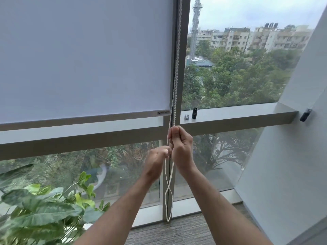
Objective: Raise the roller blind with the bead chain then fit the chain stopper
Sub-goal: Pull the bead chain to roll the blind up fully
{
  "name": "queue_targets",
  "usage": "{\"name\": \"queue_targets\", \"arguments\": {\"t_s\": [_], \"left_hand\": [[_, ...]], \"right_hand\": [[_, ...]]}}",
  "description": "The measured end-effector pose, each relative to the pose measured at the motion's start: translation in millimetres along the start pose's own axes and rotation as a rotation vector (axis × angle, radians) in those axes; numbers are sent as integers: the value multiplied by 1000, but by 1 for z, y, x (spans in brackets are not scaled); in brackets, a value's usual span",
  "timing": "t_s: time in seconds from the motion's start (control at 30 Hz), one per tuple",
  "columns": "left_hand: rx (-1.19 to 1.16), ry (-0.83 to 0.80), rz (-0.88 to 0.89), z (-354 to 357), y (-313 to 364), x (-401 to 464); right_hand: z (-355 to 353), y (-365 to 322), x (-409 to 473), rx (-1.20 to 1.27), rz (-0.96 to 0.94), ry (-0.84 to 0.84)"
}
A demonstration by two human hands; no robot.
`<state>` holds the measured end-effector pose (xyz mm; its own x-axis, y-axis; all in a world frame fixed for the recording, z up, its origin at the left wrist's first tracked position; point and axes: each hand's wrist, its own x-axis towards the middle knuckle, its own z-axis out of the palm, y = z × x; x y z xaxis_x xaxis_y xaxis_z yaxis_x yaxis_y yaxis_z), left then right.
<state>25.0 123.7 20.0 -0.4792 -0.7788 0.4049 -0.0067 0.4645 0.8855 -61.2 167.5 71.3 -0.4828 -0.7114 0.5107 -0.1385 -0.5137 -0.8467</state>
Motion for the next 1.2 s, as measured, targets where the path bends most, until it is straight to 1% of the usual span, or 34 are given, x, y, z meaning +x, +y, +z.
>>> {"name": "queue_targets", "arguments": {"t_s": [0.07, 0.13, 0.33, 0.4, 0.47, 0.57, 0.67, 0.8, 0.87, 0.97, 1.1, 1.2], "left_hand": [[-40, 107, -5, -12, 19, 17], [-131, 162, 17, -20, 49, 36], [-310, 125, 261, -29, 161, 90], [-376, 119, 290, -31, 191, 103], [-432, 115, 270, -29, 210, 111], [-430, 179, 285, -20, 216, 112], [-426, 255, 340, -18, 213, 109], [-413, 262, 354, -16, 213, 109], [-433, 259, 369, -15, 213, 108], [-421, 246, 387, -11, 209, 103], [-361, 274, 349, -7, 186, 92], [-311, 270, 303, -5, 165, 82]], "right_hand": [[0, 6, -6, 14, 25, -14], [1, 10, -11, 17, 33, -22], [6, 9, -15, -28, 16, -19], [5, 9, -16, -52, 14, -19], [1, 10, -16, -87, 9, -22], [-7, 8, -13, -96, 20, -69], [-14, 2, -6, 8, 84, -153], [-25, -8, 14, 37, 161, -263], [-25, -16, 27, 38, 193, -251], [-19, -27, 42, 33, 181, -210], [-13, -45, 61, 75, 114, -175], [-6, -64, 77, 145, 56, -185]]}}
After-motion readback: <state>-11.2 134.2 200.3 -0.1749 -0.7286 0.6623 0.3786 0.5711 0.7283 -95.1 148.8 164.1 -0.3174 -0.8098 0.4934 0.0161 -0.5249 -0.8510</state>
